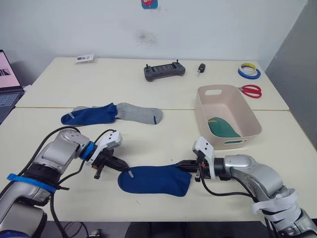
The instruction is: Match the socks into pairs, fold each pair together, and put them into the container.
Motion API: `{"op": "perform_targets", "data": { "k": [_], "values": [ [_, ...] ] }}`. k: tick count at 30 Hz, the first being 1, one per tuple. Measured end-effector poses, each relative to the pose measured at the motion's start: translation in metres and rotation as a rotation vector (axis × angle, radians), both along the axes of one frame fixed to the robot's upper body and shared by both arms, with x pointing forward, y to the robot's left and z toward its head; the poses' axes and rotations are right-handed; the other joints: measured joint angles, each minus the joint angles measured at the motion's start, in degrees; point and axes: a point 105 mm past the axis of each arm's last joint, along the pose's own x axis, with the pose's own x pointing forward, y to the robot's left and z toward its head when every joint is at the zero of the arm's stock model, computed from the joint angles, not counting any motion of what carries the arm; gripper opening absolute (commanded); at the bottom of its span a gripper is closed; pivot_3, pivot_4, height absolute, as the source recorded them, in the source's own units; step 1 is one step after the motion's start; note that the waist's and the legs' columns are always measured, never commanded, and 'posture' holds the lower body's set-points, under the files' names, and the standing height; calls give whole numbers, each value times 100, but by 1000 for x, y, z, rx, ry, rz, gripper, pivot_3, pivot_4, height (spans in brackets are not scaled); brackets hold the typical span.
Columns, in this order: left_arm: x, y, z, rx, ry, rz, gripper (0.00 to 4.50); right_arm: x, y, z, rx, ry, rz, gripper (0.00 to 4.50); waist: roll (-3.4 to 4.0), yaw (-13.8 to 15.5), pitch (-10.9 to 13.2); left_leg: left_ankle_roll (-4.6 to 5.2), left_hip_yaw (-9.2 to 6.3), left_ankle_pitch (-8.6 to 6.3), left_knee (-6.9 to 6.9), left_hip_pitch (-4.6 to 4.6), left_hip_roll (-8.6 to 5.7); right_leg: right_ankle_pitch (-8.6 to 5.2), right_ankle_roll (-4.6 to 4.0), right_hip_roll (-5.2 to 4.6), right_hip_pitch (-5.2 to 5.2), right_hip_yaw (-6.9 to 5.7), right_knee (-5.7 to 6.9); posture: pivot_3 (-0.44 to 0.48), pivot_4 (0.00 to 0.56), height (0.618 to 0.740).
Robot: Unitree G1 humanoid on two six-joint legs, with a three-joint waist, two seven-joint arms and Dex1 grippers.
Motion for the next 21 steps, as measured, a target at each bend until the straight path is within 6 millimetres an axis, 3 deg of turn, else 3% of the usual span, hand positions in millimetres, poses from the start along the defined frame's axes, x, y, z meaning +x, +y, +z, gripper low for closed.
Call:
{"op": "perform_targets", "data": {
  "k": [6,11,12,21],
  "values": [
    [3,-4,-1,-18,-21,-13,0,3,-10,0,0,-18,-57,2513,0,6,0,0,-6,0,2,-1,8,0,0,-10,4,3,0,0,150,740],
    [8,-3,6,-28,-69,1,0,0,-23,17,-13,-98,-68,4326,1,7,0,0,-7,0,2,-2,6,0,0,-14,6,2,-1,0,150,740],
    [8,-2,9,-28,-77,3,0,-1,-26,20,-22,-115,-66,4491,0,7,0,0,-8,0,2,-2,6,0,0,-14,7,1,-3,0,150,740],
    [6,6,16,12,-91,12,0,-21,-40,37,-111,-221,48,4491,1,0,0,0,-7,0,1,1,5,0,0,-10,8,2,-3,0,150,740]
  ]
}}
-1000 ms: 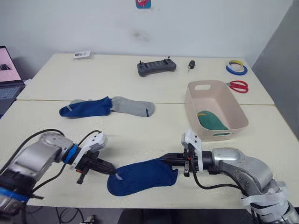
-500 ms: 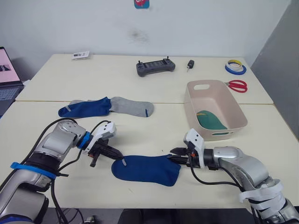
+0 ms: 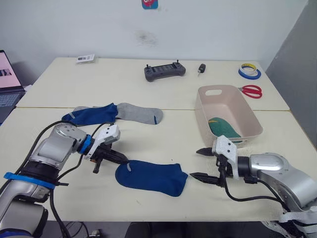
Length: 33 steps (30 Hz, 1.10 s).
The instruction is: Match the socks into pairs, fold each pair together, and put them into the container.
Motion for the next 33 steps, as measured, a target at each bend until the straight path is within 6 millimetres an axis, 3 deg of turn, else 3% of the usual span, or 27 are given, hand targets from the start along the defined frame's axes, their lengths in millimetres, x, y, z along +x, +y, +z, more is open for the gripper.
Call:
{"op": "perform_targets", "data": {
  "k": [11,14,18,26,29,33],
  "values": [
    [-9,-4,-5,-18,41,15,0,-1,10,4,11,-82,29,4491,0,7,0,0,-1,0,1,-2,2,0,0,-3,1,-1,-1,0,150,740],
    [-6,-3,1,-42,-1,22,583,-1,11,5,17,-88,30,4500,0,8,0,0,-2,0,1,-1,3,0,0,-3,1,-1,-1,0,150,740],
    [-7,8,12,-72,-63,80,1818,-2,10,4,20,-82,26,4500,0,-10,0,0,0,0,0,-1,4,0,0,-27,0,2,-2,0,150,740],
    [-20,60,19,-163,-194,406,4459,-5,-25,10,1,-108,-86,4500,1,16,0,0,1,0,-2,1,1,0,0,-46,7,-6,-5,0,150,740],
    [-20,79,23,-250,-293,582,4487,-9,-36,22,28,-123,-114,4500,0,20,-1,0,2,0,-2,1,0,0,1,-49,9,-6,-7,0,150,740],
    [-38,115,13,-314,-391,877,4487,-14,-50,38,29,-152,-160,4500,-5,-4,-4,0,3,0,-4,6,2,0,1,-50,12,-6,-8,0,150,740]
  ]
}}
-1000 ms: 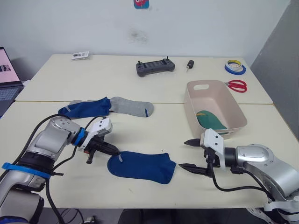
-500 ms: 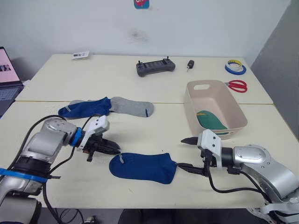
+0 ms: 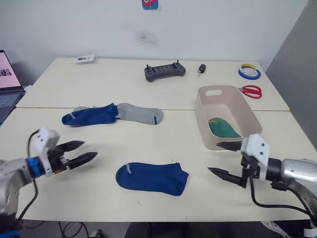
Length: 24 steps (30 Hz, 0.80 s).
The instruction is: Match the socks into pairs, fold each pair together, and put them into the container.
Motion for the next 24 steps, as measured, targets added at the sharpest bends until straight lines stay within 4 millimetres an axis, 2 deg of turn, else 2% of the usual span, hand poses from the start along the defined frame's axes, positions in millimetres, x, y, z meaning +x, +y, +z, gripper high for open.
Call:
{"op": "perform_targets", "data": {
  "k": [4,7,9,17,24],
  "values": [
    [-22,26,-13,-36,-29,224,4487,-2,-5,8,5,-18,-18,4500,-5,23,-3,0,0,0,0,4,-3,0,0,-4,7,-2,0,0,150,740],
    [-30,34,-20,-48,-35,310,4487,1,-4,12,2,-35,-18,4500,-14,31,-9,-1,1,0,1,4,-6,0,0,-6,7,-1,-1,0,150,740],
    [-28,34,-20,-52,-46,338,4487,4,0,16,4,-54,1,4500,-21,35,-13,-1,0,0,0,4,-6,0,0,-6,7,-3,-1,0,150,740],
    [10,33,12,-170,-160,435,4487,17,30,37,32,-130,97,4500,-23,27,-14,-1,-2,1,1,3,-5,0,0,-5,4,-5,0,0,150,740],
    [55,42,21,-307,-184,629,4487,33,57,49,35,-163,108,4500,-27,25,-17,-3,0,1,3,-2,-7,1,0,-6,-1,-4,-1,0,150,740]
  ]
}}
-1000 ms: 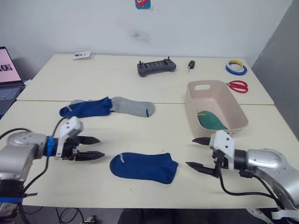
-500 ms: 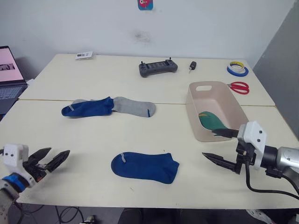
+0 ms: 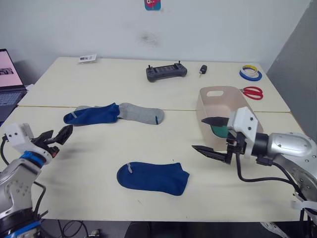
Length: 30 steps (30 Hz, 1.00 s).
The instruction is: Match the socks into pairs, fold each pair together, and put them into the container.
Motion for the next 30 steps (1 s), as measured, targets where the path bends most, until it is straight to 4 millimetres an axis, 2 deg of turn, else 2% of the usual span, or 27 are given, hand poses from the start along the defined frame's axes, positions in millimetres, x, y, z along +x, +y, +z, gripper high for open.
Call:
{"op": "perform_targets", "data": {
  "k": [6,10,13,17,22,25,30],
  "values": [
    [29,18,-10,-97,34,171,4487,10,8,4,7,-10,-25,4500,-3,4,-1,0,-1,0,1,-4,-2,0,0,-1,-2,-4,0,0,150,740],
    [52,12,-19,-143,78,161,4487,11,10,4,10,-13,-32,4500,-6,6,-3,-2,-3,1,4,-5,-2,0,0,-2,-3,-9,2,0,150,740],
    [68,3,-15,-161,95,126,3876,11,10,3,8,-11,-32,4500,-6,4,-3,-4,-2,2,5,-7,-3,1,0,-2,-3,-8,3,0,150,740],
    [82,-6,-11,-162,97,96,2567,10,9,-2,5,3,-36,4500,-6,2,-3,-15,0,8,5,-6,-3,1,0,-2,-5,-7,4,0,150,740],
    [84,-9,-10,-145,76,77,946,7,9,-7,2,18,-40,4500,-6,-19,-3,-23,0,13,4,-6,0,1,0,0,-8,-8,7,0,150,740],
    [74,-10,-8,-91,41,38,12,6,8,-10,2,28,-44,4500,-6,-31,-3,-24,9,14,3,-4,0,1,0,-2,-7,5,7,0,150,740],
    [50,-22,-23,-80,45,-15,12,5,8,-11,5,25,-48,4500,-7,-5,-4,-26,2,15,6,-5,2,1,0,-3,-5,-1,7,0,150,740]
  ]
}}
